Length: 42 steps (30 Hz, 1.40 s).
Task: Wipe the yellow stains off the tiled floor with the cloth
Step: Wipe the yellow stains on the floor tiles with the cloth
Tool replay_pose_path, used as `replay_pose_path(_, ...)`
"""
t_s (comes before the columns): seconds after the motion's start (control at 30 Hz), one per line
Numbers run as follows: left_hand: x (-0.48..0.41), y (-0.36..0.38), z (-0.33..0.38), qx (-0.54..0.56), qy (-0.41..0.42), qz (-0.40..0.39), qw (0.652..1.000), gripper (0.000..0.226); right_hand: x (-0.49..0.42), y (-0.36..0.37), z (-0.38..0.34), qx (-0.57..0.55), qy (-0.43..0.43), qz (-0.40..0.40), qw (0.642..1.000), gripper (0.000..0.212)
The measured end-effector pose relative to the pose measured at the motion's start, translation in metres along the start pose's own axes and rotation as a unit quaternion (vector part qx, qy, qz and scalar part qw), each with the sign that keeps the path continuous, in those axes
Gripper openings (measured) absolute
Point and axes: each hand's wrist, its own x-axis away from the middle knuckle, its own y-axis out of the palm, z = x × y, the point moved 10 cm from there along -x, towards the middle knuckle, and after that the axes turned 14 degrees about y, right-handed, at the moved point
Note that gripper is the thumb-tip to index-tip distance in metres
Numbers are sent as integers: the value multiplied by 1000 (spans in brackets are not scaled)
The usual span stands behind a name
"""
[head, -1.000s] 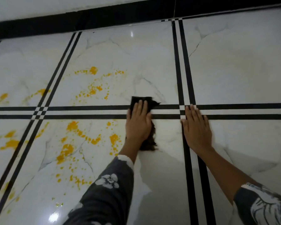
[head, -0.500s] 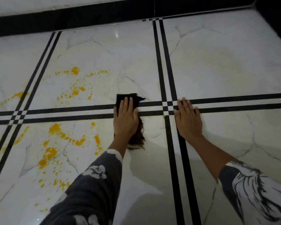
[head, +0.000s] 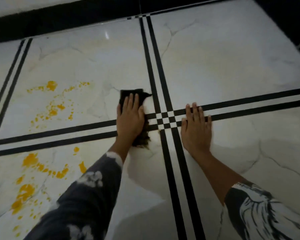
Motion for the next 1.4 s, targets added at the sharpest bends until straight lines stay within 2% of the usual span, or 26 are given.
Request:
replay_pose_path(0.07,37,-1,10,-19,-59,24,998,57,1,0,0,8,1,2,1000,54)
replay_pose_path(0.1,46,4,32,-15,-30,14,999,60,1,-1,1,9,2,5,1000,53)
replay_pose_path(0.2,20,16,86,-4,141,-50,989,61,-1,-1,1,16,5,2,1000,52)
replay_pose_path(0.27,-22,16,80,2,184,-63,981,54,-1,-1,0,18,9,-1,1000,52)
replay_pose_path(0.33,-49,13,44,20,123,-48,991,52,0,0,1,25,9,-10,1000,52)
replay_pose_path(0.4,-40,5,2,21,16,-8,1000,53,-1,0,3,22,9,-14,1000,52)
replay_pose_path(0.47,6,-4,-31,13,-110,37,993,54,-2,-3,4,17,0,-7,1000,53)
replay_pose_path(0.53,71,-9,-29,-10,-186,75,980,57,-2,-3,4,26,-4,-11,1000,56)
replay_pose_path(0.57,99,-12,-16,-13,-179,91,980,58,0,-2,2,32,-2,-17,999,58)
replay_pose_path(0.6,114,-7,11,-2,-134,84,987,60,-3,-2,9,41,10,-26,999,62)
replay_pose_path(0.7,127,7,65,20,78,-36,996,63,9,1,-3,50,13,-73,996,69)
replay_pose_path(0.77,112,1,39,15,100,-49,994,67,36,10,-32,64,-44,-90,993,66)
replay_pose_path(0.8,108,-4,15,-1,70,-34,997,70,53,14,-48,57,-74,-90,992,63)
replay_pose_path(0.87,127,-13,-42,-6,-46,9,999,72,82,19,-77,30,-111,-91,989,59)
replay_pose_path(0.93,184,-19,-71,-22,-183,55,981,68,102,27,-106,0,-140,-109,984,58)
replay_pose_path(0.97,214,-23,-67,-34,-223,77,971,64,108,30,-121,-11,-151,-118,981,57)
replay_pose_path(1.03,242,-20,-34,-14,-206,90,974,57,116,35,-150,-32,-174,-134,975,57)
replay_pose_path(1.1,227,-12,-6,-4,-100,30,995,58,119,39,-182,-44,-207,-140,967,56)
replay_pose_path(1.17,199,-18,-22,18,-41,-6,999,62,120,47,-206,-29,-237,-149,960,54)
replay_pose_path(1.23,186,-28,-77,0,-81,7,997,66,121,59,-213,-8,-240,-147,959,54)
replay_pose_path(1.3,203,-37,-138,-24,-180,33,983,70,128,68,-216,19,-259,-120,958,56)
replay_pose_path(1.4,264,-46,-151,-50,-305,88,947,63,134,70,-214,32,-263,-72,962,63)
